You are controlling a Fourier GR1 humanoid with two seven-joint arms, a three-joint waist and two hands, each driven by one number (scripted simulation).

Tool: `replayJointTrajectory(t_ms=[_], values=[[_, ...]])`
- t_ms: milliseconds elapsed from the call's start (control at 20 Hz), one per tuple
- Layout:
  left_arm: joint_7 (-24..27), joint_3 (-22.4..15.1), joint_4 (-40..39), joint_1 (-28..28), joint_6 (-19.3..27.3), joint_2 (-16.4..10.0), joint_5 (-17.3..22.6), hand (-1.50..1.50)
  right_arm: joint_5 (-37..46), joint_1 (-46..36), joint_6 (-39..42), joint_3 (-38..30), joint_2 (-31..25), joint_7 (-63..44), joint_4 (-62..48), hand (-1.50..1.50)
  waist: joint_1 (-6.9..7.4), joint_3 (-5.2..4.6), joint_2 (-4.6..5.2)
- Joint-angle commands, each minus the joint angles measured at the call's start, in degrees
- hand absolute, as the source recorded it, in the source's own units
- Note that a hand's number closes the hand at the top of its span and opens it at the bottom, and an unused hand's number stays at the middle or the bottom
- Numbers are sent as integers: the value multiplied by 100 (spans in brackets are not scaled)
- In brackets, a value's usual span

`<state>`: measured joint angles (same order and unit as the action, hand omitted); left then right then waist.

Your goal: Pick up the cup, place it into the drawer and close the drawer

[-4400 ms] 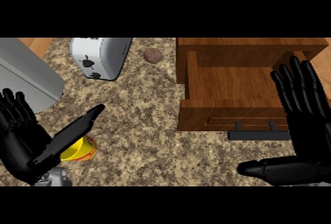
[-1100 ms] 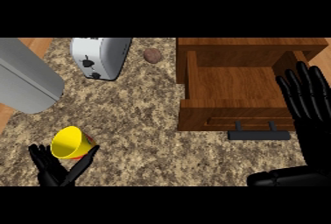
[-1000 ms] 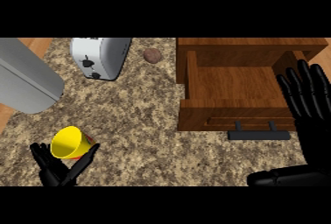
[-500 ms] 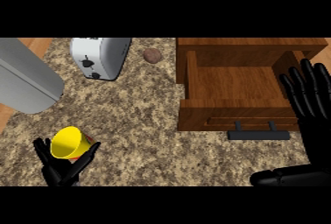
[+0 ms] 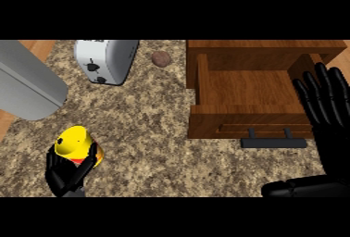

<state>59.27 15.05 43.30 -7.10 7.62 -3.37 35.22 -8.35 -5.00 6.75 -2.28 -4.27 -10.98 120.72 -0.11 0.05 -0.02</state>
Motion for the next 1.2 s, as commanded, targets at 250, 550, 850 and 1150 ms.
replayJointTrajectory(t_ms=[250,550,850,1150], values=[[5,-648,-192,-385,-500,-189,-701,150,-9,-43,106,-32,-2,223,-257,-150,-30,-7,14],[-176,-1262,-333,-645,-1595,-587,-1193,150,-335,-61,155,-343,-171,2,-74,-150,-45,-7,6],[-75,-1340,157,-704,-2017,-573,-1179,150,-314,-392,71,-376,-212,-156,-195,-150,21,-4,-4],[-1255,-1869,1538,-707,-1616,-514,-1381,150,-557,-31,295,-588,-319,4,-138,-150,37,4,-20]])
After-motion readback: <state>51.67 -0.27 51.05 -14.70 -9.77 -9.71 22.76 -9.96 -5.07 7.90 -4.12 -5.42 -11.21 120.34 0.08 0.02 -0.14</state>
